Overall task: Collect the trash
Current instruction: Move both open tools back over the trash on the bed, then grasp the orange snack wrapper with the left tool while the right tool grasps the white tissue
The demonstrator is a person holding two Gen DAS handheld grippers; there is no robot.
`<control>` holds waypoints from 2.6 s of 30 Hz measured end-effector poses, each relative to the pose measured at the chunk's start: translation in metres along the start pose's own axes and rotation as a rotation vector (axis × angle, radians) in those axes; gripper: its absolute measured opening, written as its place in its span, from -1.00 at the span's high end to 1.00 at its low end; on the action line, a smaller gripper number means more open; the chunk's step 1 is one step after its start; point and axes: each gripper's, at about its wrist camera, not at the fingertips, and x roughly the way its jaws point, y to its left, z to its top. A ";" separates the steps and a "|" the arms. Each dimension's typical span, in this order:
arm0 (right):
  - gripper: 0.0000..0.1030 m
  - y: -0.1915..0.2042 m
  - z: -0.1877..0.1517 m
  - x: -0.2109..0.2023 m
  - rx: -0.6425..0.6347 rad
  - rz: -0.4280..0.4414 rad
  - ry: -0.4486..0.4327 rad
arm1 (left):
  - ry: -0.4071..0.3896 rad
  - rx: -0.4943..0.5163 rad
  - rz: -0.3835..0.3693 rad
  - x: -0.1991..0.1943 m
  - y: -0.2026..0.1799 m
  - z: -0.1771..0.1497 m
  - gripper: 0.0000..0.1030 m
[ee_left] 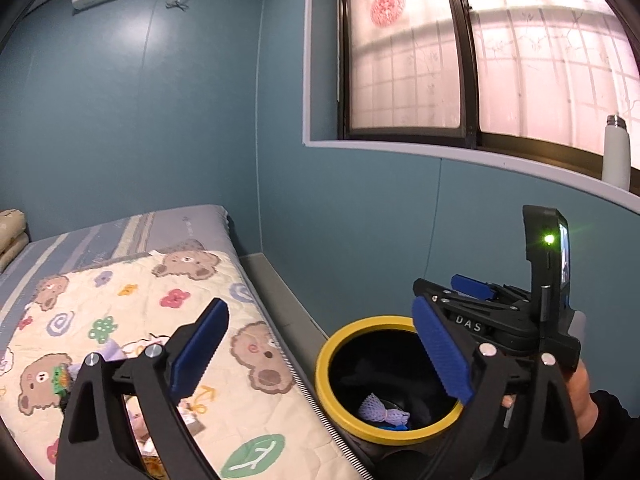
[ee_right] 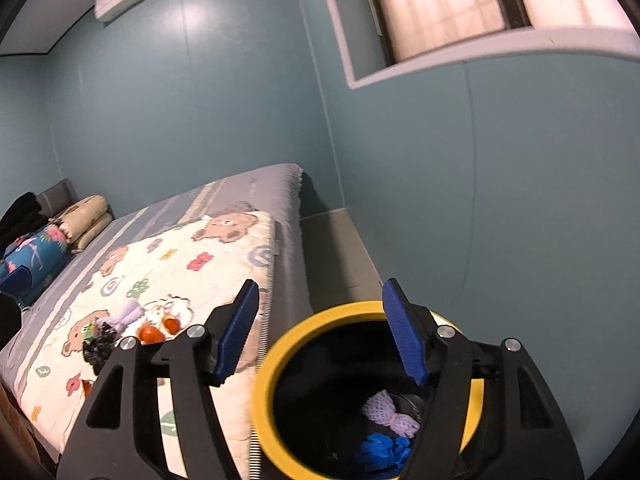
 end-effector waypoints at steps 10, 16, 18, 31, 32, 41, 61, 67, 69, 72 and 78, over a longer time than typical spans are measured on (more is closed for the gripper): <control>-0.38 0.074 0.007 -0.014 -0.082 0.136 -0.007 | -0.026 -0.044 0.140 -0.051 0.050 -0.008 -0.80; -0.40 0.124 0.001 -0.008 -0.125 0.241 0.036 | -0.002 -0.086 0.240 -0.076 0.090 -0.021 -0.81; -0.40 0.140 -0.001 -0.004 -0.135 0.279 0.054 | 0.007 -0.103 0.281 -0.086 0.106 -0.026 -0.81; -0.40 0.224 -0.035 0.034 -0.193 0.428 0.216 | 0.101 -0.176 0.449 -0.107 0.176 -0.073 -0.81; -0.40 0.229 -0.039 0.040 -0.200 0.437 0.234 | 0.120 -0.182 0.454 -0.105 0.181 -0.080 -0.81; -0.40 0.259 -0.074 0.094 -0.227 0.472 0.367 | 0.280 -0.226 0.448 -0.070 0.208 -0.138 -0.81; -0.40 0.283 -0.139 0.213 -0.243 0.404 0.577 | 0.490 -0.263 0.360 0.017 0.232 -0.206 -0.80; -0.37 0.288 -0.153 0.227 -0.260 0.402 0.620 | 0.516 -0.278 0.288 0.031 0.226 -0.217 -0.71; -0.35 0.289 -0.157 0.230 -0.261 0.403 0.632 | 0.551 -0.262 0.260 0.040 0.219 -0.222 -0.52; -0.24 0.289 -0.165 0.233 -0.259 0.404 0.655 | 0.599 -0.299 0.222 0.051 0.218 -0.233 -0.26; -0.11 0.289 -0.165 0.229 -0.257 0.425 0.659 | 0.582 -0.346 0.218 0.048 0.226 -0.236 0.43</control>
